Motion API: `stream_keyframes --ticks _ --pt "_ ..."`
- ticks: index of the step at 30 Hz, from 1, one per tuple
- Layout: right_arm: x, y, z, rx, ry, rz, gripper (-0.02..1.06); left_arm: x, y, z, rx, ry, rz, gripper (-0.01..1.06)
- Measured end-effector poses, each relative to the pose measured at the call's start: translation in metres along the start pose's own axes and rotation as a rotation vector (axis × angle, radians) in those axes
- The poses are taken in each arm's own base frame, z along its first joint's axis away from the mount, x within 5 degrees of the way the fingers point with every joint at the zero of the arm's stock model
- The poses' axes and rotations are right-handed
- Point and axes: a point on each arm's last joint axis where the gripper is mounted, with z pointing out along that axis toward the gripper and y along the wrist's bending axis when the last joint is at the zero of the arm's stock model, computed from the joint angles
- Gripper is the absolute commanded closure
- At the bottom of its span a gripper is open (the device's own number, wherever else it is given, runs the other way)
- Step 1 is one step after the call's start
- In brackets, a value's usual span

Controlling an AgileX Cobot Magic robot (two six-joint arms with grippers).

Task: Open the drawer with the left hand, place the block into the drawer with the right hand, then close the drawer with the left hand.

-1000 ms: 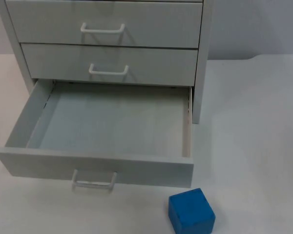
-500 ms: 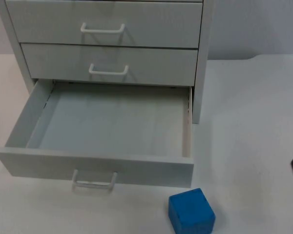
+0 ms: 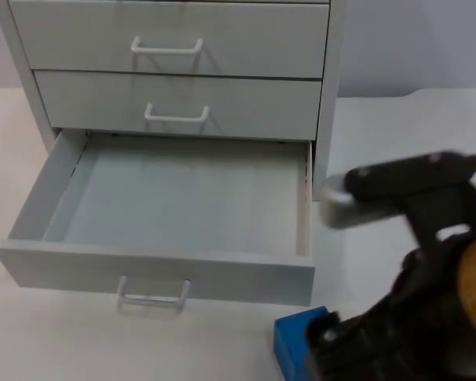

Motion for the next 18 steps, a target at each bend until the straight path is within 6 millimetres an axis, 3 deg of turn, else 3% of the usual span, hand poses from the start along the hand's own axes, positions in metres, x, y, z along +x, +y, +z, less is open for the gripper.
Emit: stream_keyframes --ticks 8,18 --pt "-0.025 0.027 0.023 0.012 -0.006 -0.032 -0.01 0.0 0.0 0.0 0.002 0.0 -0.003 0.0" --pt "-0.045 0.008 0.042 0.037 0.019 0.064 -0.01 0.0 0.0 0.0 0.002 0.0 0.0 0.0"
